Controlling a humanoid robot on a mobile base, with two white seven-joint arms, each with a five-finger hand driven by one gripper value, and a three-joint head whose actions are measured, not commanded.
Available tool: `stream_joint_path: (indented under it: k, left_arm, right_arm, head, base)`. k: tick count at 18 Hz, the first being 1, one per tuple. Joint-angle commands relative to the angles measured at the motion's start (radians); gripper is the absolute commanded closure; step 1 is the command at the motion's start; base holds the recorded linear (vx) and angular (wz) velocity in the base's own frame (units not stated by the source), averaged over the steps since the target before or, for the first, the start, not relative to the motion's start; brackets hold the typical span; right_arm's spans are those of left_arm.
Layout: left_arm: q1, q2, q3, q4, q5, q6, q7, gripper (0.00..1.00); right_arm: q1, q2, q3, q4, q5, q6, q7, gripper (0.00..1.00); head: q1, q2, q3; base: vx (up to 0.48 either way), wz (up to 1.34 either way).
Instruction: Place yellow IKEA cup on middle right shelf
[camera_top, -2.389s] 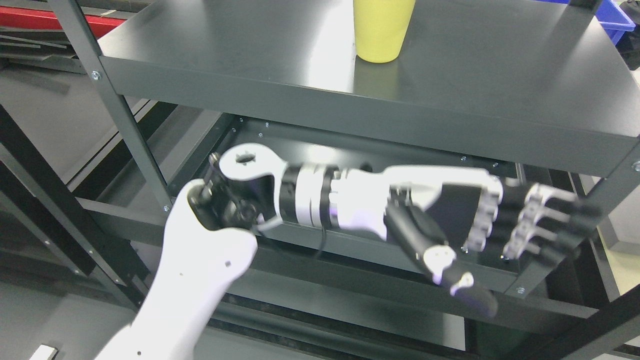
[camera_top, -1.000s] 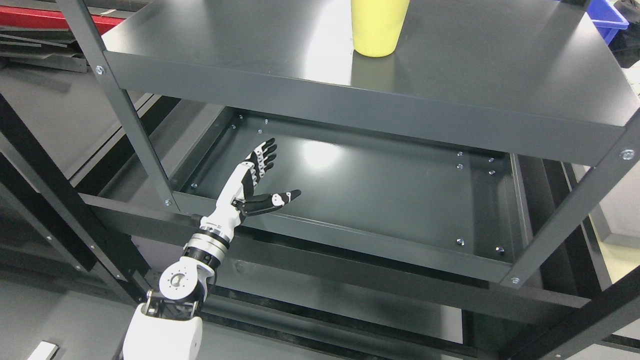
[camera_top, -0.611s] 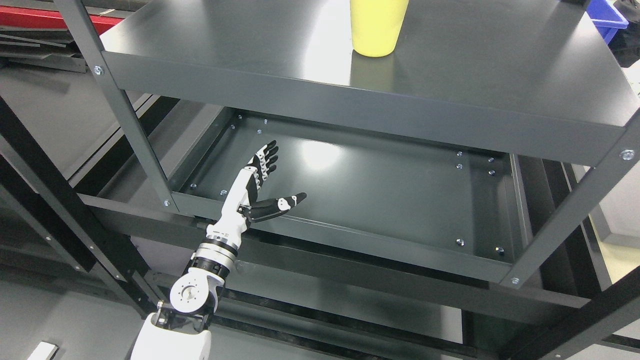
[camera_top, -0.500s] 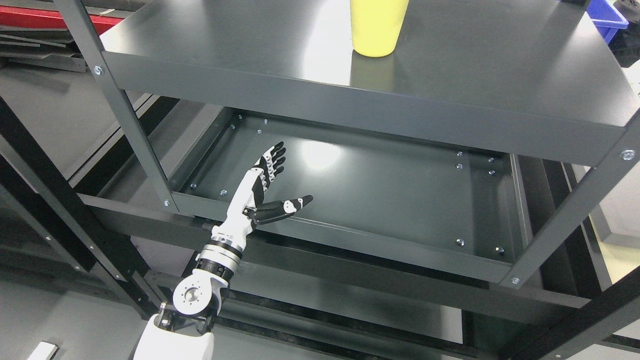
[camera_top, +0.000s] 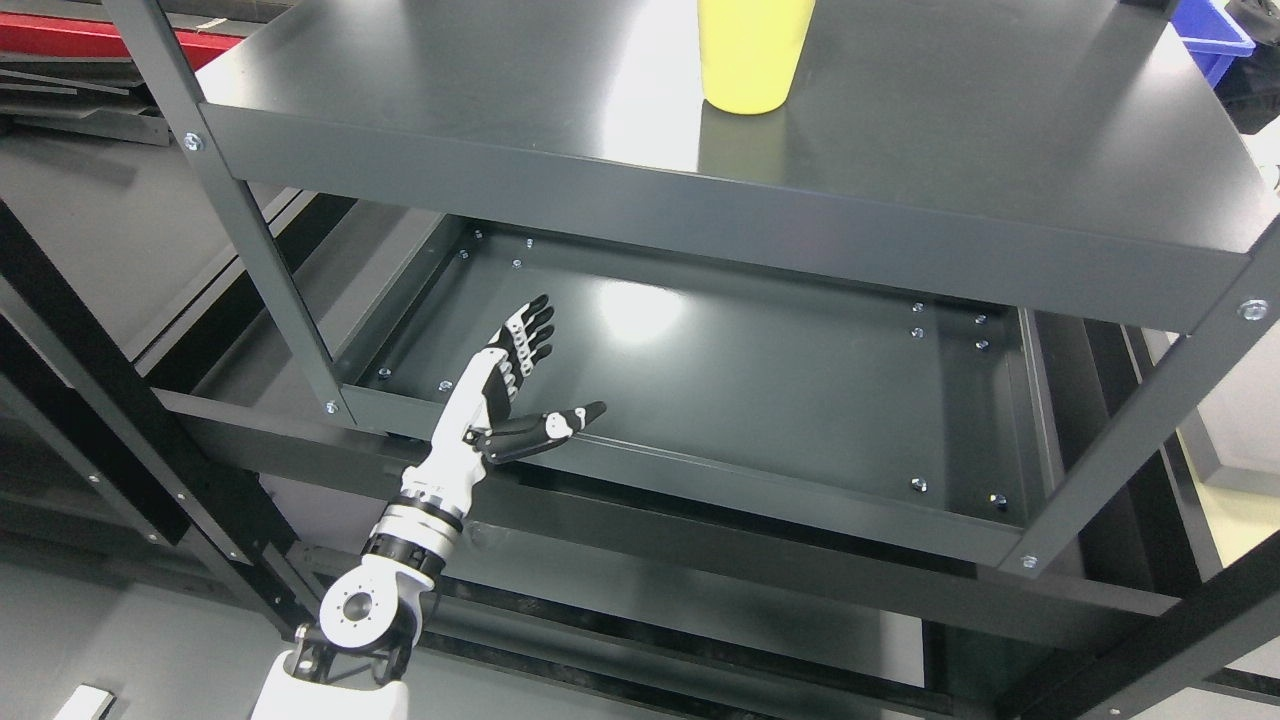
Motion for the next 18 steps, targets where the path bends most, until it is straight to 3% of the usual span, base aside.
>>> stream_joint_path:
  k: [1, 18]
  left_arm:
    - [0.045, 0.017, 0.110, -0.017, 0.003, 0.012, 0.038, 0.01]
    - [0.034, 0.017, 0.117, -0.049, 0.003, 0.049, 0.043, 0.01]
  right_arm:
    - [0.014, -0.017, 0.017, 0.000, -0.025, 0.001, 0.000, 0.01]
    - [0.014, -0.017, 0.017, 0.000, -0.025, 0.001, 0.000, 0.01]
  head:
    - [0.0000, 0.000, 0.000]
    - [0.0000, 0.000, 0.000]
  base:
    - [0.000, 0.00]
    - [0.000, 0.00]
